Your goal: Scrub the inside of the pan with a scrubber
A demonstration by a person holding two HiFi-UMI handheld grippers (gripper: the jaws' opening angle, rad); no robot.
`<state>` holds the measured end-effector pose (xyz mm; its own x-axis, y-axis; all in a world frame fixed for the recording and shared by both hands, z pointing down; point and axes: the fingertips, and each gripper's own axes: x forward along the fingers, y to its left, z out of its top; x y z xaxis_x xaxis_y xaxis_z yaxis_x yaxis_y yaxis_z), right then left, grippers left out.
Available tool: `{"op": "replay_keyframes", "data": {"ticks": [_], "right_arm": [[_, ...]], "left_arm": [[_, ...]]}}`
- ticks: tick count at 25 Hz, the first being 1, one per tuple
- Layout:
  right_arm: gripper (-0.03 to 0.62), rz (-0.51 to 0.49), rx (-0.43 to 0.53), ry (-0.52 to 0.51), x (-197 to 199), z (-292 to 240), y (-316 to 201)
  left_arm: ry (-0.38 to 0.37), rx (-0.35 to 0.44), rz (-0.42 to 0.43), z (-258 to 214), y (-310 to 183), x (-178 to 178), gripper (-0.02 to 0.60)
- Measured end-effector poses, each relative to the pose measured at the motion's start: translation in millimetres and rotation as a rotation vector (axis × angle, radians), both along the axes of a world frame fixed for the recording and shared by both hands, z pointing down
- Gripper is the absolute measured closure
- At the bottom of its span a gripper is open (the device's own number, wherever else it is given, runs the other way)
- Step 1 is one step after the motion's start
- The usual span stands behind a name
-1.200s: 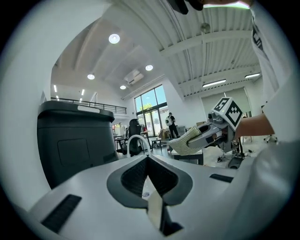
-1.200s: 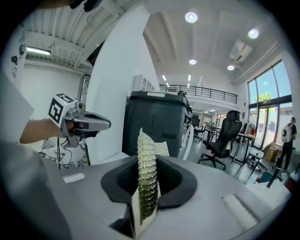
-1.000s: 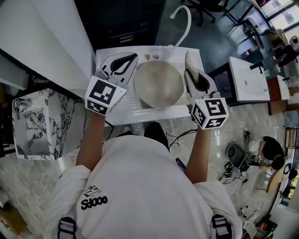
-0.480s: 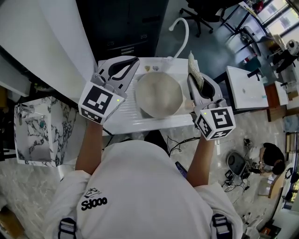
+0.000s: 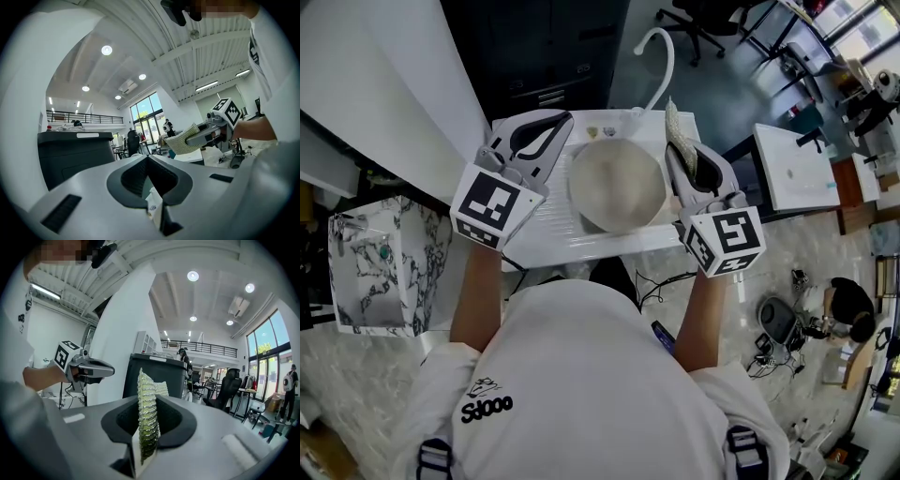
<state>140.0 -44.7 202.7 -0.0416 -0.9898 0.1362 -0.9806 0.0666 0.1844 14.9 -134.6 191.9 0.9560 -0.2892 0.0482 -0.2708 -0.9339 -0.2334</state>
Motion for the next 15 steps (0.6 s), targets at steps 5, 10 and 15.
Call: {"op": "replay_keyframes", "data": {"ticks": [5, 10, 15], "right_arm": [[0.52, -0.006, -0.005, -0.013, 0, 4, -4], [0.52, -0.006, -0.004, -0.033, 1, 6, -5], [0.522, -0.001, -0.015, -0.032, 2, 12, -9]], "left_arm": [[-0.018, -0.015, -0.013, 11, -6, -3, 0.577], [-0.028, -0.054, 0.001, 18, -7, 0, 0.577], [-0.028, -0.063, 0.003, 22, -9, 3, 0.577]]}}
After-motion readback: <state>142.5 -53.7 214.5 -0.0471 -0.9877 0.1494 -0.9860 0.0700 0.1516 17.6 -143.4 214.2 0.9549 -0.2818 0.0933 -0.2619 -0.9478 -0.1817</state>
